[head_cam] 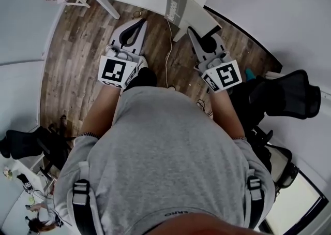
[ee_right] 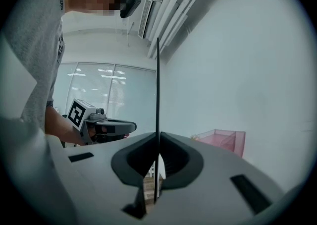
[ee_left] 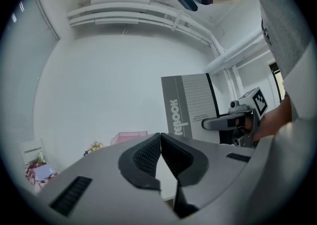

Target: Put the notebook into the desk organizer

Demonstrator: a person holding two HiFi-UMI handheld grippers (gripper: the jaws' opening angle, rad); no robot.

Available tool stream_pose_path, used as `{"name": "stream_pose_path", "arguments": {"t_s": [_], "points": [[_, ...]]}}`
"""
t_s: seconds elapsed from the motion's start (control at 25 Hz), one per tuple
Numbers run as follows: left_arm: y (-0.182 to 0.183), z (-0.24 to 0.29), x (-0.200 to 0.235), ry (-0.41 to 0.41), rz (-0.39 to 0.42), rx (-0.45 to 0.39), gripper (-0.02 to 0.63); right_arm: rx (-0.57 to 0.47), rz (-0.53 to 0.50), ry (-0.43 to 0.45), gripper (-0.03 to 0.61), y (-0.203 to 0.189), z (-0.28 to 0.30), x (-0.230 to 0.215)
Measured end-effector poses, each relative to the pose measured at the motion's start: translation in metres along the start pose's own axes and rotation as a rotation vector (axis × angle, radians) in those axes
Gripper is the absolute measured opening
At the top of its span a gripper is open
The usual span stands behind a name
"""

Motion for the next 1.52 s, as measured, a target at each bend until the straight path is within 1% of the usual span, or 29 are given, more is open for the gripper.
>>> {"name": "stream_pose_path", "arguments": {"t_s": [0.32, 0.56, 0.72, 0.88, 1.08, 1.2, 1.52], "points": [[-0.002, 0.044, 0.082, -0.059, -0.012, -0.025, 0.020, 0.017, -0.010, -0.033, 0.017, 0.016, 0.092, -0.023], [-0.020, 0.062, 0.142, -0.110, -0.014, -0.023, 0.020, 0.037, 0.000, -0.074, 0.017, 0.012, 0.156, -0.035], [-0.024, 0.069, 0.173, -0.112, -0.027, -0.023, 0.020, 0.049, 0.007, -0.090, 0.016, 0.011, 0.182, -0.035], [-0.030, 0.080, 0.195, -0.114, -0.046, -0.017, 0.020, 0.063, 0.005, -0.095, 0.016, 0.011, 0.201, -0.042], [-0.041, 0.105, 0.207, -0.128, -0.053, -0.010, 0.020, 0.062, 0.007, -0.099, 0.016, 0.012, 0.219, -0.065], [-0.042, 0.130, 0.214, -0.122, -0.046, -0.014, 0.020, 0.061, 0.004, -0.091, 0.017, 0.012, 0.230, -0.089], [-0.043, 0.211, 0.237, -0.124, -0.023, -0.010, 0.020, 0.055, 0.038, -0.078, 0.017, 0.020, 0.267, -0.166]]}}
Point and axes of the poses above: the fingertips, and each gripper's own axes: z forward along the fingers, x to its left, y out of its top, the point moved 2 cm from there along -z, backward along the fingers, and after that the axes turned 6 degrees about z, right-handed, at the moved point
